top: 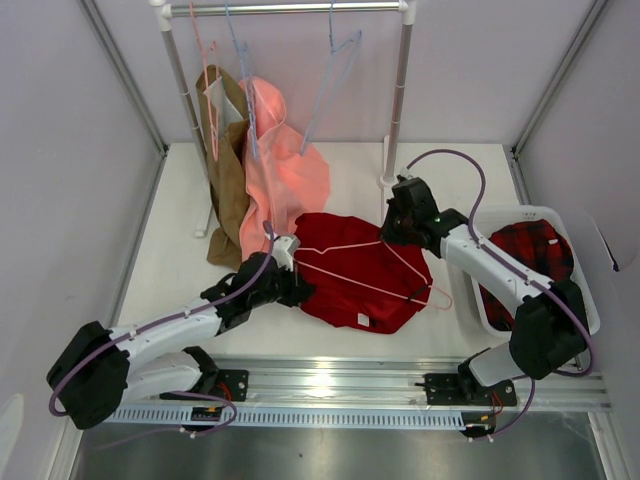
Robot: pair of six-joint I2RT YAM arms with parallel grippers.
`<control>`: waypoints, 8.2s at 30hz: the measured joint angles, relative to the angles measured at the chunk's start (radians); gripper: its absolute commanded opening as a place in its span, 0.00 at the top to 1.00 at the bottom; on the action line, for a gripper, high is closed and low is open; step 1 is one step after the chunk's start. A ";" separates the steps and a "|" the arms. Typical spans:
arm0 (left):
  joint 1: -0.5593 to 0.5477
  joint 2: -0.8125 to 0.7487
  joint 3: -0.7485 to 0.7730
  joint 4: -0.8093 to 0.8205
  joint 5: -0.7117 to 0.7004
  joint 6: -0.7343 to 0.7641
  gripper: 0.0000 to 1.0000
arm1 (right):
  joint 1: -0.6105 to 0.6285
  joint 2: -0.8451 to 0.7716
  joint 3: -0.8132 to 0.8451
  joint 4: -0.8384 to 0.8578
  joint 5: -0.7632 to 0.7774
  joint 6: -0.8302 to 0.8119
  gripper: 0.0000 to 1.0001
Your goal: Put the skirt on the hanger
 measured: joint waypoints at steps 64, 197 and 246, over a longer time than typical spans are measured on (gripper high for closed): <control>0.285 -0.088 -0.120 0.142 0.084 -0.233 1.00 | 0.085 -0.164 -0.123 -0.084 0.089 -0.012 1.00; 0.286 0.077 0.031 0.043 0.137 -0.144 1.00 | 0.070 -0.176 -0.101 -0.114 0.080 -0.066 1.00; 0.287 -0.178 -0.266 0.402 0.270 -0.130 1.00 | 0.027 -0.176 -0.198 -0.039 -0.263 -0.066 1.00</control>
